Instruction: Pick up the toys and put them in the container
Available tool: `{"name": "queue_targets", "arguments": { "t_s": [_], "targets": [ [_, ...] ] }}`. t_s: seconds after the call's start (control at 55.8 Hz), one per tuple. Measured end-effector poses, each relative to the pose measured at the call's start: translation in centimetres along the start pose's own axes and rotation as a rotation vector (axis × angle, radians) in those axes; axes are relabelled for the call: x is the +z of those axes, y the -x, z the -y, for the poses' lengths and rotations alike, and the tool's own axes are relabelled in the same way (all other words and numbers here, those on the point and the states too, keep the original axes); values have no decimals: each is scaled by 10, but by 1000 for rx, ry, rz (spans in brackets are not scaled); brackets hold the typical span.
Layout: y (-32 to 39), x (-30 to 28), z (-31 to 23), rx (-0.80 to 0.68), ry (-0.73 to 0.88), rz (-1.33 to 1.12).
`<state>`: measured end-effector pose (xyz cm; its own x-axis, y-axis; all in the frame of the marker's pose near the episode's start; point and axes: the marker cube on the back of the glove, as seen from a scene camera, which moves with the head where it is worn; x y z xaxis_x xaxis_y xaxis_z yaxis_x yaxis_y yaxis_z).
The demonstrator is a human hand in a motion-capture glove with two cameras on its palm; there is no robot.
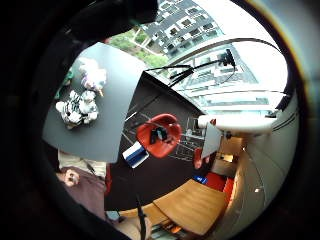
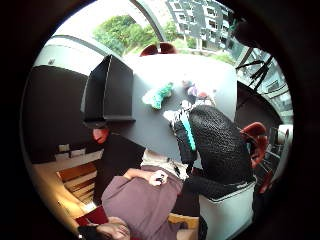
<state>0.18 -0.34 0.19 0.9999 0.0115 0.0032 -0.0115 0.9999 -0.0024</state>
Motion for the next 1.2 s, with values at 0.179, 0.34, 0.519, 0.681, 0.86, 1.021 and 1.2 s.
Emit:
{"name": "queue_targets", "arguments": {
  "t_s": [0.179,0.34,0.519,0.681,0.86,1.021,1.2],
  "targets": [
    [6,6,3,-14,26,6],
    [13,2,10,-26,38,25],
    [19,4,27,-38,44,40],
    [28,18,47,-42,78,53],
    [24,53,90,12,121,59],
    [18,96,131,50,186,99],
    [11,159,167,125,249,78]
  ]
}}
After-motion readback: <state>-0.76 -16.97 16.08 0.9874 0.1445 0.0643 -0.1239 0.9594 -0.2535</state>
